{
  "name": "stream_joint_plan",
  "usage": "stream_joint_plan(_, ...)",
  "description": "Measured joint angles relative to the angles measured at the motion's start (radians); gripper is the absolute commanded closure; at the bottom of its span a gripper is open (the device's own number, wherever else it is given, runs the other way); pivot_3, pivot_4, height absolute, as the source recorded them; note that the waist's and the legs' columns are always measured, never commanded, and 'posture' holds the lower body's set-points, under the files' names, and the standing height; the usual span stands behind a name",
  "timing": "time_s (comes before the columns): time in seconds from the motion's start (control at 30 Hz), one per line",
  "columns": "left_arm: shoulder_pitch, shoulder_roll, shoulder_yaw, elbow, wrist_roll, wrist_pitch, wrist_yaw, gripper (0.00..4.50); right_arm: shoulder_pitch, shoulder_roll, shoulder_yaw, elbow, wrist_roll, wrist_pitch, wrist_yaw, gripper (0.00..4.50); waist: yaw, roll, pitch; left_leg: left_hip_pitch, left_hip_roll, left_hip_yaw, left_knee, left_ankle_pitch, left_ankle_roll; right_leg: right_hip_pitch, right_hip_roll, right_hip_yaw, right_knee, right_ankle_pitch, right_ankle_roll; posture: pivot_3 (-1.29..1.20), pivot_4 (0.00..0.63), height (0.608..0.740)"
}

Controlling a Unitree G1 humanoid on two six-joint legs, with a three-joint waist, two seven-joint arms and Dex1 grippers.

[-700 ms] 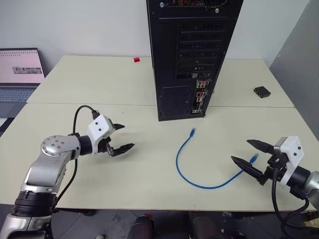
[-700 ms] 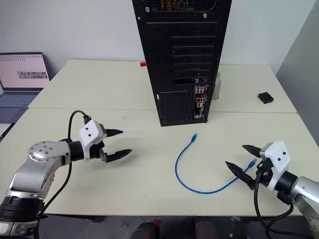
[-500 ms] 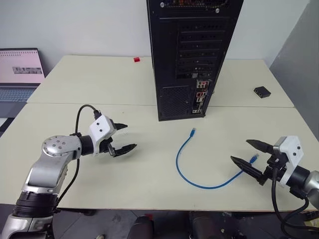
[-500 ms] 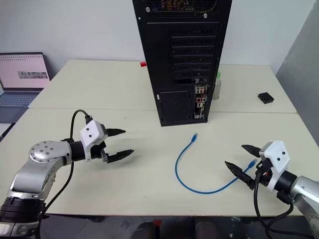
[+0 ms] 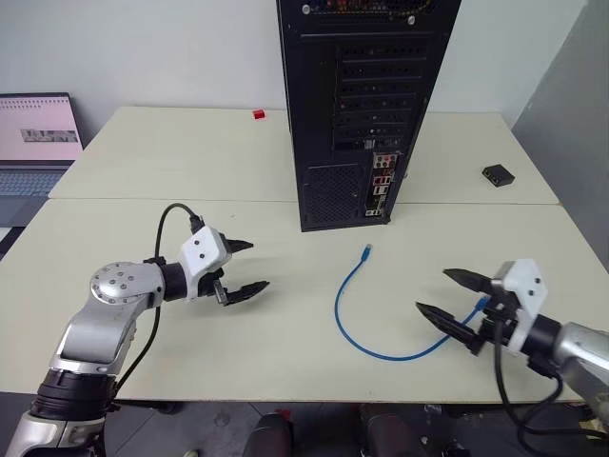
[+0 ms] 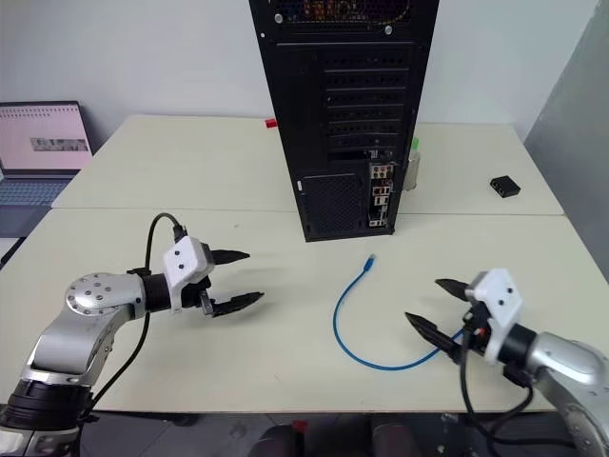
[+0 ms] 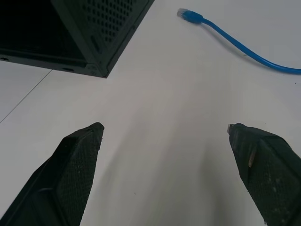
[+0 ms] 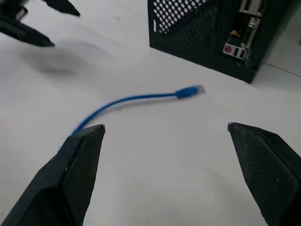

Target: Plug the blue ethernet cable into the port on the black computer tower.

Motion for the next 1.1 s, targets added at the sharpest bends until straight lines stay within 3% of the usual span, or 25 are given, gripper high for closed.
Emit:
stream_joint_plan(0.23, -0.032, -0.011, -0.040, 0.011, 0.006, -0.021, -0.009, 0.00, -0.224, 0.272, 0.290, 0.110, -0.142, 0.110, -0.279, 0.09, -0.001, 0.000, 0.000, -0.001, 0.000, 0.000, 0.000, 0.000, 0.000, -0.002, 0.000, 0.000, 0.000, 0.000, 0.000, 0.00, 0.150, 0.740)
stream_joint_plan(0.47, -0.049, -0.022, -0.060, 0.031, 0.016, -0.045, -0.019, 0.00, -0.353, 0.483, 0.385, 0.279, -0.277, 0.232, -0.497, 0.09, 0.000, 0.000, 0.000, -0.002, 0.000, 0.000, 0.000, 0.000, 0.000, -0.002, 0.000, 0.000, 0.000, 0.000, 0.000, 0.00, 0.150, 0.740)
stream_joint_plan(0.9, -0.064, -0.032, -0.076, 0.045, 0.030, -0.065, -0.019, 0.00, -0.424, 0.594, 0.383, 0.336, -0.353, 0.339, -0.591, 0.09, -0.005, 0.000, 0.000, -0.001, 0.000, 0.000, 0.000, 0.000, 0.000, -0.002, 0.000, -0.001, 0.001, 0.000, -0.001, 0.00, 0.150, 0.740)
stream_joint_plan(1.1, -0.077, -0.037, -0.095, 0.052, 0.033, -0.070, -0.020, 0.00, -0.455, 0.604, 0.410, 0.370, -0.371, 0.351, -0.579, 1.16, -0.008, 0.000, 0.000, -0.001, 0.000, -0.001, 0.000, 0.000, 0.000, -0.002, 0.000, -0.001, 0.001, 0.000, -0.001, 0.00, 0.150, 0.740)
